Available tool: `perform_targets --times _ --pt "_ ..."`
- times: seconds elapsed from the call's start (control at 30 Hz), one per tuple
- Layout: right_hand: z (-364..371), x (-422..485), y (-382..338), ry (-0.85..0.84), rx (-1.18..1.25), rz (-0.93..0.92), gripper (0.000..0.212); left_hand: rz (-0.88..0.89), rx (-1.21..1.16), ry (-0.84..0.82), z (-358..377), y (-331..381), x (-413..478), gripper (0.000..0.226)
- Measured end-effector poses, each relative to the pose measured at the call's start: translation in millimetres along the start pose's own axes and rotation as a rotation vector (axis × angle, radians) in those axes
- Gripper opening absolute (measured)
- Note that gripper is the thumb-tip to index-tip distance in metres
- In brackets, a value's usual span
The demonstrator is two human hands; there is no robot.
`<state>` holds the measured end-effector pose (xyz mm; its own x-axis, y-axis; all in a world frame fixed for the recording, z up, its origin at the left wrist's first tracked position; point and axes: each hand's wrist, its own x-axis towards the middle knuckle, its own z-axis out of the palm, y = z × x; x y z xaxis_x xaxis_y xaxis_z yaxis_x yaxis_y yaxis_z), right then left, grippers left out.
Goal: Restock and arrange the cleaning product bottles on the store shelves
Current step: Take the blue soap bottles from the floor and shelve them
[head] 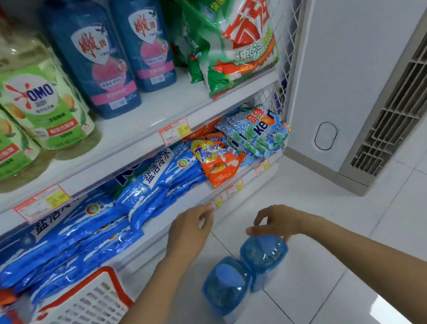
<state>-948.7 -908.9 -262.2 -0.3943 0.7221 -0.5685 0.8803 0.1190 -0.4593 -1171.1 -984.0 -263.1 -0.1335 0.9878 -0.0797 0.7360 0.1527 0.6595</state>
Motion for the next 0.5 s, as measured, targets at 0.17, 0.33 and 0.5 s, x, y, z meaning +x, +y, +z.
perform_targets --times 0.17,0.33,0.5 --pt "-65.2 4.8 -92.8 0.397 0.259 -0.498 0.033 0.409 0.317 0.639 -103.5 1.8 18.2 0.034" --pt "-117.0 37.9 -204.3 0.472 0.628 -0.725 0.044 0.274 0.6 0.656 -173.7 -26.0 32.7 0.05" --pt "-146.5 105.0 -277.8 0.392 0.69 -0.667 0.081 0.235 0.773 0.501 -173.7 -58.7 36.9 0.067"
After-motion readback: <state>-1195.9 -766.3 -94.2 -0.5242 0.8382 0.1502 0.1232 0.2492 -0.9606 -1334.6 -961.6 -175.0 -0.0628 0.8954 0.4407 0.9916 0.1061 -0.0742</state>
